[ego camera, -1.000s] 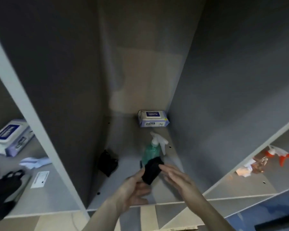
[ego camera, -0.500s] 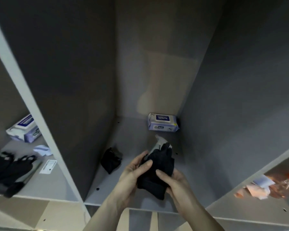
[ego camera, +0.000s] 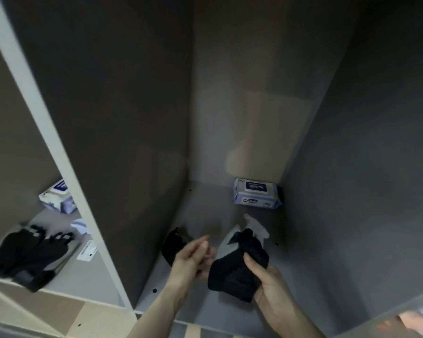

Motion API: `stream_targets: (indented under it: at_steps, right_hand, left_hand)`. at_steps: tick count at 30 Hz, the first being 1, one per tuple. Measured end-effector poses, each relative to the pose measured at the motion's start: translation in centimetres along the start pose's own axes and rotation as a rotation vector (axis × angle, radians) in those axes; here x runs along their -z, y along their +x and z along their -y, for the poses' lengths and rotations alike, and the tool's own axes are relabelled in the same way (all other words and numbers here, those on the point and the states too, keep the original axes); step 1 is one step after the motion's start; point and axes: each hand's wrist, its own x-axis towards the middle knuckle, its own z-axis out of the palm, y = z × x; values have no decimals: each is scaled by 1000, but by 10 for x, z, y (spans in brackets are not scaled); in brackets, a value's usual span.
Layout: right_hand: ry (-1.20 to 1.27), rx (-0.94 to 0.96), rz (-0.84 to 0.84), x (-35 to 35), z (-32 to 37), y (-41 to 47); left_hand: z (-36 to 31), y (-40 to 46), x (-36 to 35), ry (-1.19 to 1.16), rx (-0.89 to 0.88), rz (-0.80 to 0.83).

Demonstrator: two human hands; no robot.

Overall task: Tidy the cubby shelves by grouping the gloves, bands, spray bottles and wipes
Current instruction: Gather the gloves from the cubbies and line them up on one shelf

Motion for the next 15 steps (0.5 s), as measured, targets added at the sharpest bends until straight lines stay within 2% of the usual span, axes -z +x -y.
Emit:
stream_targets:
  at_steps: [3, 5, 7, 10, 13, 15]
  right_hand:
    - [5, -8, 9, -7, 5, 2]
    - [-10, -18, 4, -12, 7, 2]
    - [-19, -26, -18, -16, 7, 2]
    - [-12, -35, -53, -21, 4, 1]
    - [1, -40, -66, -24, 3, -1]
    - [-4, -42, -75, -25, 2, -2]
  left_hand:
    - [14, 36, 29, 487, -17, -156]
    - [23, 56, 44, 828, -23, -155]
    - [31, 68, 54, 1042, 1, -120]
    - [45, 73, 62, 1118, 119, -35]
    - [53, 66, 70, 1289, 56, -97]
    - [51, 61, 72, 1178, 16, -105]
